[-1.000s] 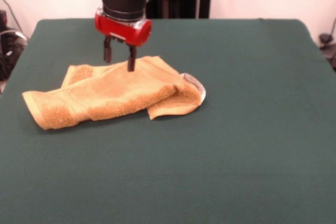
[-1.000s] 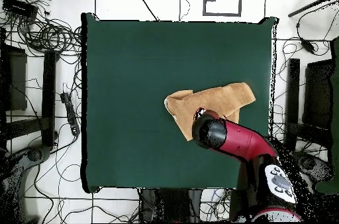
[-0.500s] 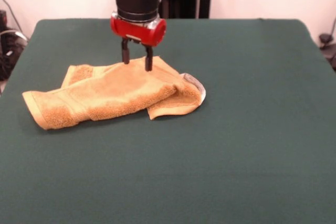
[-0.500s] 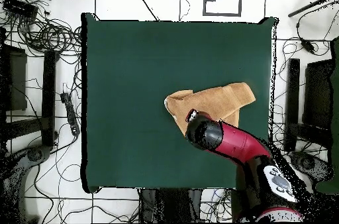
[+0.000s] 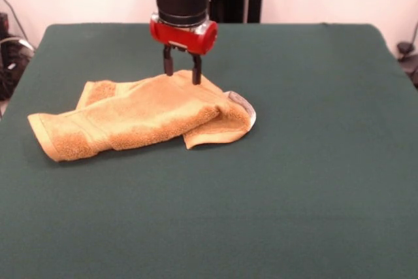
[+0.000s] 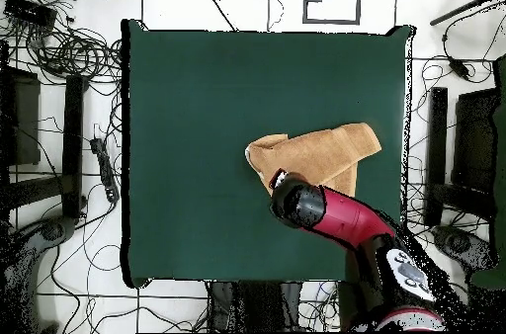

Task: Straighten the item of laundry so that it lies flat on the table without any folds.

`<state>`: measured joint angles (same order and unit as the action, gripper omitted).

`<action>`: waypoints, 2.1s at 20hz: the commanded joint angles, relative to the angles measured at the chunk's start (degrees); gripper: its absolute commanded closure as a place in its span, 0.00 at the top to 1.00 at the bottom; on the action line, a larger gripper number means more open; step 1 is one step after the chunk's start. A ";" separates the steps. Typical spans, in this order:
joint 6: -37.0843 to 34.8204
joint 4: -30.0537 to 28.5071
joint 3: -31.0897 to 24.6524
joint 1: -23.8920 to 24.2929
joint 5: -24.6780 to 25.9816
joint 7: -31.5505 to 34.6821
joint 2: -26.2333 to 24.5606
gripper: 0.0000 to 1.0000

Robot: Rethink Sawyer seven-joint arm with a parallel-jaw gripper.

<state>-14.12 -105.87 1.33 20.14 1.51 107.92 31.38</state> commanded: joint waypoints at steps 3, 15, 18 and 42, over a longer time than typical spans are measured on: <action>-2.11 -4.33 -2.07 -4.04 -3.82 12.23 -2.00 1.00; -0.61 -4.23 0.74 -5.07 -2.49 11.22 -2.94 1.00; -0.50 -5.00 1.09 -4.97 -2.12 10.90 -2.29 1.00; 4.88 -0.63 0.98 -3.59 -1.53 9.72 -9.10 1.00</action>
<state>-13.19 -106.82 5.18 16.95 1.09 107.92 27.76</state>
